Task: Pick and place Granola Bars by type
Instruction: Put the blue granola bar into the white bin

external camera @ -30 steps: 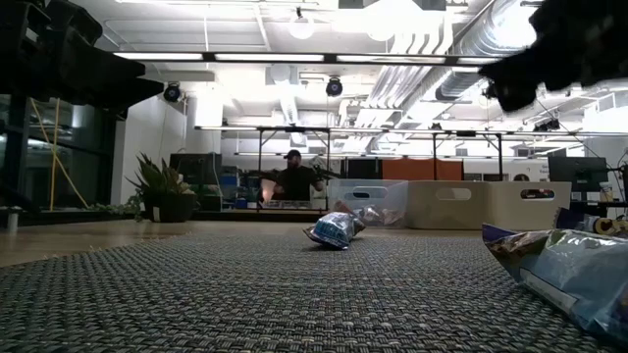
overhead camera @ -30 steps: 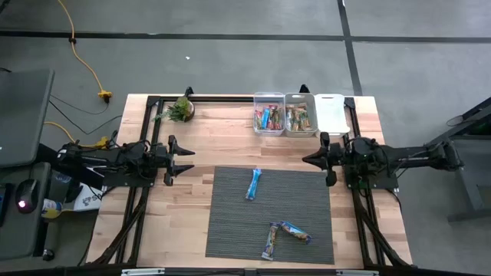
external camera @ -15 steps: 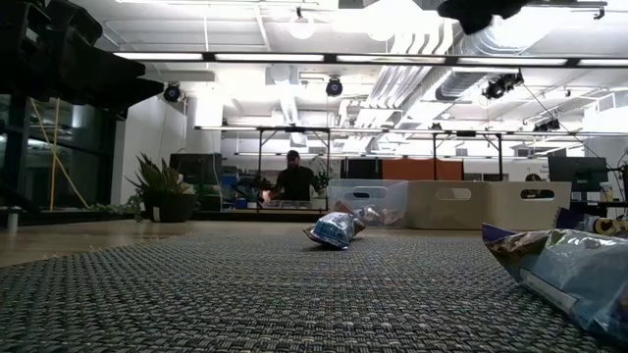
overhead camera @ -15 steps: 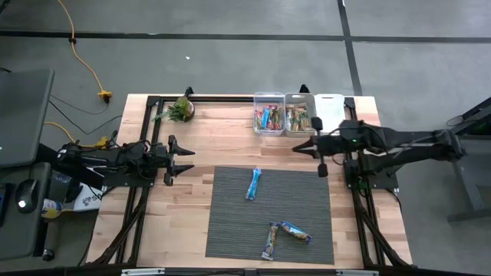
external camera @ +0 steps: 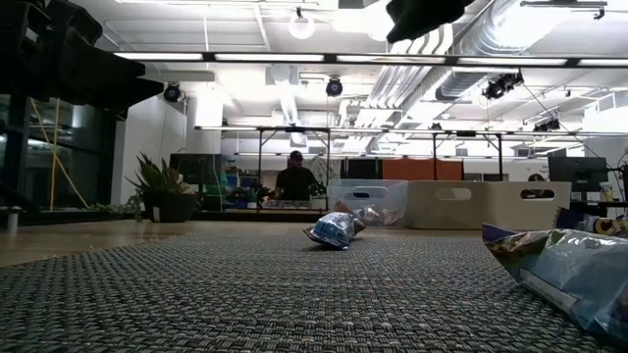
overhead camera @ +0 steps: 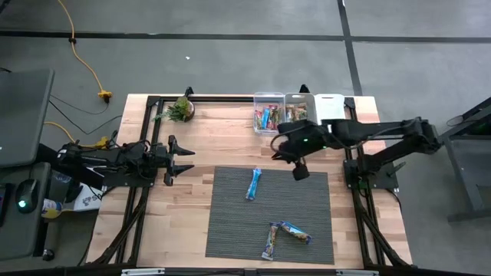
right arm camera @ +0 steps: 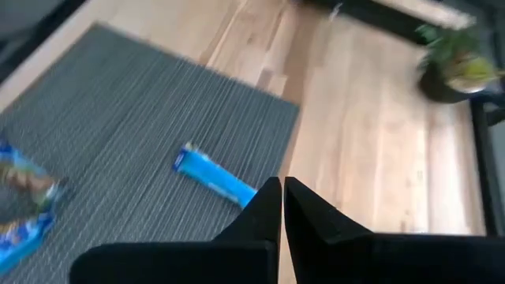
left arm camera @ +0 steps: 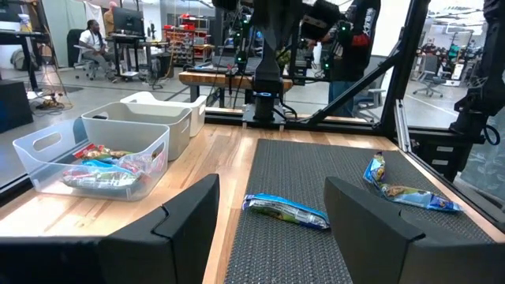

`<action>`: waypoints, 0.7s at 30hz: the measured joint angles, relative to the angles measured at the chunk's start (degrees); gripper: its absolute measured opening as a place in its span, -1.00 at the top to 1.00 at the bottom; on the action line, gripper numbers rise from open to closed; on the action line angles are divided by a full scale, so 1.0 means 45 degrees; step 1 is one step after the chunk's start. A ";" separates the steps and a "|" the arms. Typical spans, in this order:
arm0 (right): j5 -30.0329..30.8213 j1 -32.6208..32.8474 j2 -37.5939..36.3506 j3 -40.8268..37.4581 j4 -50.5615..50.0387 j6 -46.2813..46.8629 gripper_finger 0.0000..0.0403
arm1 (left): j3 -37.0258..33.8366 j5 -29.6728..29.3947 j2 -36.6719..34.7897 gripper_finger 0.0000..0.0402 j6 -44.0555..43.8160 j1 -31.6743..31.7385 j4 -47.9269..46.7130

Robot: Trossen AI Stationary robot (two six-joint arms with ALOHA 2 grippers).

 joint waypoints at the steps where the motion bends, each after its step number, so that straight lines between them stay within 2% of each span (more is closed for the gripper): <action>1: -0.0040 0.0022 0.0298 0.0247 -0.0298 -0.0188 0.97 | 0.0000 0.0000 0.0000 -0.13 0.0000 0.0003 0.0000; 4: -0.0050 0.0113 0.1107 0.0794 -0.0920 -0.0916 0.86 | 0.0000 0.0000 0.0001 -0.13 0.0000 0.0003 0.0004; 8: 0.0065 0.0366 0.1926 0.1242 -0.1224 -0.2269 0.61 | -0.0004 0.0000 0.0002 -0.13 -0.0001 0.0001 0.0001; 13: 0.0850 0.0846 0.2704 0.1501 -0.1140 -0.4214 0.34 | -0.0005 0.0000 0.0004 -0.13 0.0000 0.0003 0.0000; 17: 0.1539 0.1210 0.3292 0.1506 -0.0958 -0.5125 0.23 | -0.0005 0.0000 0.0005 -0.13 0.0000 -0.0001 0.0000; 21: 0.2141 0.1547 0.3971 0.1506 -0.0788 -0.5586 0.22 | 0.0000 0.0000 0.0001 -0.13 -0.0001 0.0003 0.0000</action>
